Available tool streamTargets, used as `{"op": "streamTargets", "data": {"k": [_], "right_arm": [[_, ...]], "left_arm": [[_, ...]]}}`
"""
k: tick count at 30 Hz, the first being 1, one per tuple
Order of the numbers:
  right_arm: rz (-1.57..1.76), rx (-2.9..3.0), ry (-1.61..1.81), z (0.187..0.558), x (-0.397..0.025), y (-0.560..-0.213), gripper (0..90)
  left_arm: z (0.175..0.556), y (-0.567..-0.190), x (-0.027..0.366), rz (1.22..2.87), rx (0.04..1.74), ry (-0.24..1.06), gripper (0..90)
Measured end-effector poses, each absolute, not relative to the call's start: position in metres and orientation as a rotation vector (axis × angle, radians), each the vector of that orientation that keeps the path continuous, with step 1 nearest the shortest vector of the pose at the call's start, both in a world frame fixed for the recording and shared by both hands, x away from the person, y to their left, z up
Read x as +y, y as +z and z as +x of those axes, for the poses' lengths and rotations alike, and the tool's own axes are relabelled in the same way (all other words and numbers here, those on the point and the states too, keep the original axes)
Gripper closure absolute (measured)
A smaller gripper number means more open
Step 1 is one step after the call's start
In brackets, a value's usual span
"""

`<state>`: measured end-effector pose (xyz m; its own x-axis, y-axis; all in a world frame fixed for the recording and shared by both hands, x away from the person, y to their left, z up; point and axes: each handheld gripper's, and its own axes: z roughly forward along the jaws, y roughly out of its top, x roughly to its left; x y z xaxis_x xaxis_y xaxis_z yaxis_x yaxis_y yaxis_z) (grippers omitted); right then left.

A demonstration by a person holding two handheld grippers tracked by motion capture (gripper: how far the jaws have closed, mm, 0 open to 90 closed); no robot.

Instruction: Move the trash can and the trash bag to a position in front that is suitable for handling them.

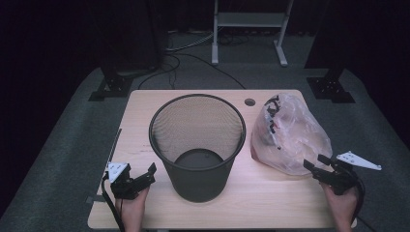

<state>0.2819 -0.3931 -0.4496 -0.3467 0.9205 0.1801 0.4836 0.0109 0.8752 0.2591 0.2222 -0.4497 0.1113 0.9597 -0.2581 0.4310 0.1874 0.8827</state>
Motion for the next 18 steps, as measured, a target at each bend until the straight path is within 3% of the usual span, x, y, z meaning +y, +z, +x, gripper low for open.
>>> {"op": "streamTargets", "data": {"k": [18], "right_arm": [[1.433,1.853,1.296,0.281,-0.391,-0.450,28.4]], "left_arm": [[0.275,-0.457,0.209,1.425,1.428,0.608,2.9]]}}
